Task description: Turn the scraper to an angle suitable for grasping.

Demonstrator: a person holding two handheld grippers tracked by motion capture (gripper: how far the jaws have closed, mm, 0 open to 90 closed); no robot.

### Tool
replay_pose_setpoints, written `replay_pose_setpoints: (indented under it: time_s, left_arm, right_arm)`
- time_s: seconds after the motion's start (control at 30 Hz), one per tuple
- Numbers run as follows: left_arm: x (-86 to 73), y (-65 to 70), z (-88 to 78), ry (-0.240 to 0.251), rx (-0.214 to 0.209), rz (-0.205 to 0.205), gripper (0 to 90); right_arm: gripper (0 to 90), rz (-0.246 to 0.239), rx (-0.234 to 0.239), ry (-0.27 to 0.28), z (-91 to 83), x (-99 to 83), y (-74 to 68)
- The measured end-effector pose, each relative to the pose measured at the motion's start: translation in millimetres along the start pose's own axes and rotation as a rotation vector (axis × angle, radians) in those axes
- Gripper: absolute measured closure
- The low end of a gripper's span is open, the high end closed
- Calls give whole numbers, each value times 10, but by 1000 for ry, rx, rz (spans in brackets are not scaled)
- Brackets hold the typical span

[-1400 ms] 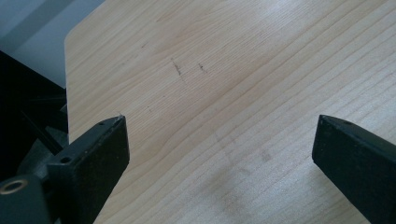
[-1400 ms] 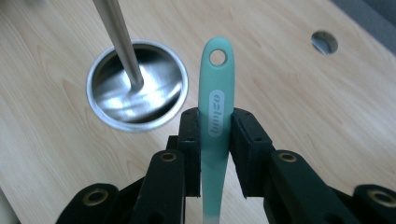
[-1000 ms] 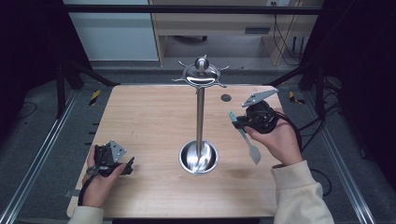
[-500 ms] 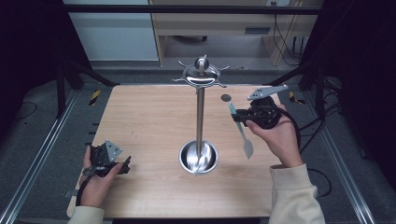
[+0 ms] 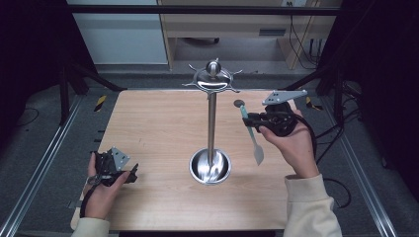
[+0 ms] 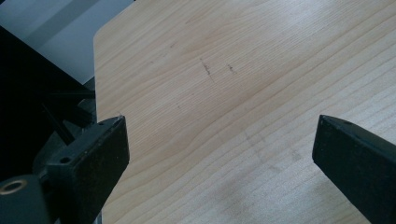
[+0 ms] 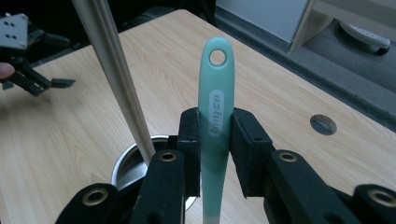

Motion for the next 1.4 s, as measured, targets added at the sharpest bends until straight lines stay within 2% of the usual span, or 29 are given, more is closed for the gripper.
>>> replay_pose_setpoints:
  time_s: [0.23, 0.83, 1.17, 1.4]
  left_arm:
    - [-9, 14, 10, -6, -6, 0, 38]
    - [-1, 42, 20, -13, -17, 17, 39]
    - [1, 42, 18, -13, -16, 18, 39]
    - [0, 40, 18, -11, -15, 17, 40]
  right_arm:
    - [744, -14, 13, 37, -61, 58, -53]
    - [744, -29, 8, 122, -259, 189, -124]
    - [744, -56, -9, 171, -371, 277, -190]
    - [743, -58, -22, 206, -450, 311, -190]
Point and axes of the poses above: each handheld gripper's, and its own axes: z roughly forward along the jaws, x roughly out of its top, y roughly to its right, the point moved 3 cm from there along z, roughly forward along the jaws, and after that the axes turned 7 degrees about y, right-handed, at the moved point
